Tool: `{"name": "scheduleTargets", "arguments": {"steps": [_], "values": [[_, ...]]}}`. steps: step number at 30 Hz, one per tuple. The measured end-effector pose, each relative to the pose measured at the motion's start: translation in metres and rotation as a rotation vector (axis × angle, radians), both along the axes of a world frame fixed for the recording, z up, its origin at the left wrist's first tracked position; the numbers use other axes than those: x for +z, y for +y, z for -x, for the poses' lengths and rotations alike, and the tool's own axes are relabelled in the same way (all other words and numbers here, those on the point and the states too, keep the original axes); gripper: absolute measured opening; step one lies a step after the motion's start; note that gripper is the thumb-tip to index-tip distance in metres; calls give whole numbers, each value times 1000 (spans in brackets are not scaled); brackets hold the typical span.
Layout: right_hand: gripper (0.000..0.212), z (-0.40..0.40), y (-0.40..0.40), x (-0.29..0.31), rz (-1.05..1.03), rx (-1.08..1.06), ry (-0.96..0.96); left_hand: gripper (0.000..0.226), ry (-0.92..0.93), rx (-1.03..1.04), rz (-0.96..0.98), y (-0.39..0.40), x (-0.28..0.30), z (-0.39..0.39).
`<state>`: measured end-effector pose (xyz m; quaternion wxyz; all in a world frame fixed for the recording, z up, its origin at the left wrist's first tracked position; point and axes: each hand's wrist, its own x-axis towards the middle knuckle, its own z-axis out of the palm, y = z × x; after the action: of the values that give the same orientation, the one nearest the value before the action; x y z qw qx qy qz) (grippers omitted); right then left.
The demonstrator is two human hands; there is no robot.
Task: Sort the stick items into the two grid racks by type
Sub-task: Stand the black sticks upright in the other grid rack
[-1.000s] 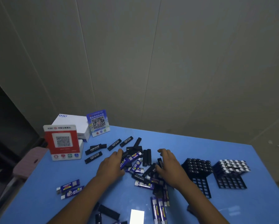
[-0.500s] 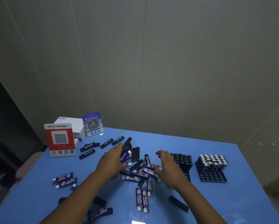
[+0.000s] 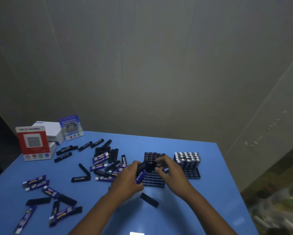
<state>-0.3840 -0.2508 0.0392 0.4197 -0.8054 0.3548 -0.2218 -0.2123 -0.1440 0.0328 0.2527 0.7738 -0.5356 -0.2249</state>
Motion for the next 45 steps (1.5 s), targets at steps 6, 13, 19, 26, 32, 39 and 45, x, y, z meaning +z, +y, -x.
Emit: {"name": "scheduleTargets", "arguments": {"steps": [6,13,19,26,32,39,45], "values": [[17,24,-3,10,-169,15,-84,63,25,-47,-3,-4,-5,43],[6,17,-10,8,-251,45,-71,56,13,-87,-42,-9,-4,43],[8,9,-22,3,-374,7,-85,56,61,-142,-78,-15,-9,22],[5,1,-30,-1,-450,-109,-153,67,149,-148,-128,-22,-18,-5],[9,-3,-36,-10,-501,-203,-194,68,188,-93,-123,-13,-19,-24],[36,-7,-40,-19,-504,-126,-120,67,212,-56,-107,-18,-18,-31],[58,-8,-48,-13,-242,19,-54,71,227,-42,-109,-25,-19,-28]]}}
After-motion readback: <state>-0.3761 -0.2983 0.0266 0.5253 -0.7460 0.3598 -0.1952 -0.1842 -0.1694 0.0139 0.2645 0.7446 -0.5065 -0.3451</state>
